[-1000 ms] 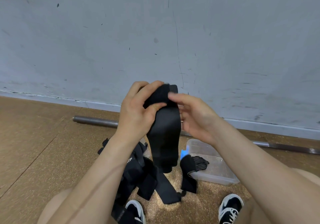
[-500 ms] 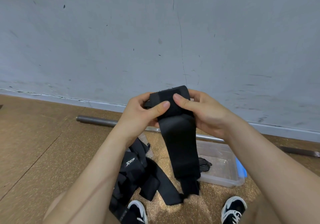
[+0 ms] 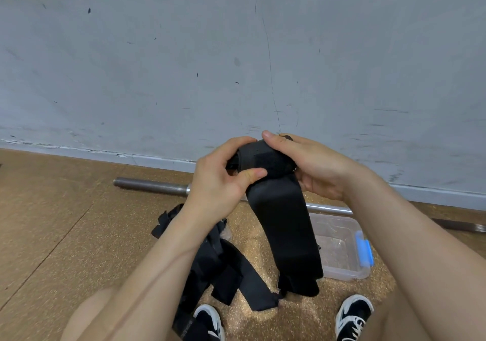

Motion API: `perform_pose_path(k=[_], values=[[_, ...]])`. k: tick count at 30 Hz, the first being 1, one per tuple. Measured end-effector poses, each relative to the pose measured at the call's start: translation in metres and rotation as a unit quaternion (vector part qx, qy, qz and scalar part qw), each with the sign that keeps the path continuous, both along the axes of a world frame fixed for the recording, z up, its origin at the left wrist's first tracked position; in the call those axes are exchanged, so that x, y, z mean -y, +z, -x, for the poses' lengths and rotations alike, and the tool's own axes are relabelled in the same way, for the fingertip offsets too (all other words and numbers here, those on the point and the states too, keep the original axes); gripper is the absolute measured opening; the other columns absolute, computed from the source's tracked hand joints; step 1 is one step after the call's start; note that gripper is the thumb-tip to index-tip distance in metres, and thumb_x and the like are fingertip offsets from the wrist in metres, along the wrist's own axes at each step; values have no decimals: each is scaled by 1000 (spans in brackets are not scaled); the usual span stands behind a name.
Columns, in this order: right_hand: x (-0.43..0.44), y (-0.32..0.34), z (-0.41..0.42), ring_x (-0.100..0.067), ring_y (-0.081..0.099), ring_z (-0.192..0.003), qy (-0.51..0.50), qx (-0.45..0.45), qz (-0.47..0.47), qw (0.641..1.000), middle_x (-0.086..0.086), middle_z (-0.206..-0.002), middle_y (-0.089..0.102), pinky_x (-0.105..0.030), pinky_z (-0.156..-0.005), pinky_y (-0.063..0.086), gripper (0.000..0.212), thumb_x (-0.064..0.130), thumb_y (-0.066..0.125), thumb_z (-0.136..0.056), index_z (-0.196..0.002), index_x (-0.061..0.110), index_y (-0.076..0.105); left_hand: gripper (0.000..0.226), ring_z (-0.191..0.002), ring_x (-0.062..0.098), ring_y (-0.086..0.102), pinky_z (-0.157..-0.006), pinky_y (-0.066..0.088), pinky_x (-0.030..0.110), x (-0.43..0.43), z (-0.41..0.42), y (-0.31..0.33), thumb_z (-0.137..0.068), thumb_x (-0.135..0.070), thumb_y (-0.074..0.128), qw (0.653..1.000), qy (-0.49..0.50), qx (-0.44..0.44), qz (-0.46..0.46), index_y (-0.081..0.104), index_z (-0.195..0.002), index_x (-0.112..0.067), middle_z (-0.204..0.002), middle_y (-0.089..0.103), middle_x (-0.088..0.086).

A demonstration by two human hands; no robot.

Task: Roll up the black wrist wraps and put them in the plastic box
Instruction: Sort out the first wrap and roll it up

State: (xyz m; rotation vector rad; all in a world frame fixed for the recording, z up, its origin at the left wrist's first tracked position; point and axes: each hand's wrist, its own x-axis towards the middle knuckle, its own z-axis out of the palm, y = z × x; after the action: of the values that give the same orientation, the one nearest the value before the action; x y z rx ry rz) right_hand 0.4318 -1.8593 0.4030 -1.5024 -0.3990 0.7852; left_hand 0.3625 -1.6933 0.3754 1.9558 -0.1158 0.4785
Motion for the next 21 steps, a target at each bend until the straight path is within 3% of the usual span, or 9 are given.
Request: perform_pose_path(k=[5,8,10,13,16,18,21], values=[[3,0,-2,-16,72,-92,12,7,-4,1000,1,-96,74,-41,-86,59,41,55,54,-91,-110,22,67,40,-102,11,67,-88,56,34,2,0,-6,-76,-34,72,999,20,27,-31,60,-115,-39,-106,70,-11],[-2,-3,-1,-18,71,-95,5,14,-45,999,-2,-101,73,-40,-87,57,46,51,62,-81,-113,17,64,45,-106,14,66,-91,55,40,2,-1,-6,-78,-21,73,997,38,54,-49,61,-121,-26,-111,69,-6],[-6,-6,-1,-17,70,-89,-21,5,-105,994,-4,-96,70,-32,-77,59,39,39,68,-76,-107,15,61,48,-108,14,64,-92,55,40,1,-2,-3,-74,-13,75,996,44,62,-46,62,-118,-28,-113,67,-6],[-9,-10,-3,-15,66,-74,-59,6,-149,987,0,-84,66,-25,-61,55,29,25,72,-76,-100,18,57,56,-106,18,65,-89,56,39,-5,-3,4,-71,-9,82,997,-5,-35,65,61,-117,-34,-116,64,-4],[-8,-13,-4,-18,67,-72,-63,24,-143,987,2,-82,67,-28,-60,55,30,15,73,-80,-104,21,54,60,-113,33,65,-91,56,49,-16,-1,7,-72,-24,82,957,-99,-141,233,60,-128,-26,-128,61,12],[-8,-14,-2,-20,68,-75,-57,30,-135,989,4,-82,70,-31,-67,55,45,21,77,-71,-109,21,52,54,-111,31,68,-90,57,47,-18,0,10,-76,-23,83,949,-104,-160,251,62,-127,-18,-125,66,13],[-10,-13,0,-20,72,-81,-70,12,-137,988,1,-88,74,-31,-71,56,61,32,78,-64,-117,19,52,48,-96,22,72,-78,58,32,-17,2,15,-73,-18,82,962,-77,-144,221,66,-117,-18,-104,75,6]])
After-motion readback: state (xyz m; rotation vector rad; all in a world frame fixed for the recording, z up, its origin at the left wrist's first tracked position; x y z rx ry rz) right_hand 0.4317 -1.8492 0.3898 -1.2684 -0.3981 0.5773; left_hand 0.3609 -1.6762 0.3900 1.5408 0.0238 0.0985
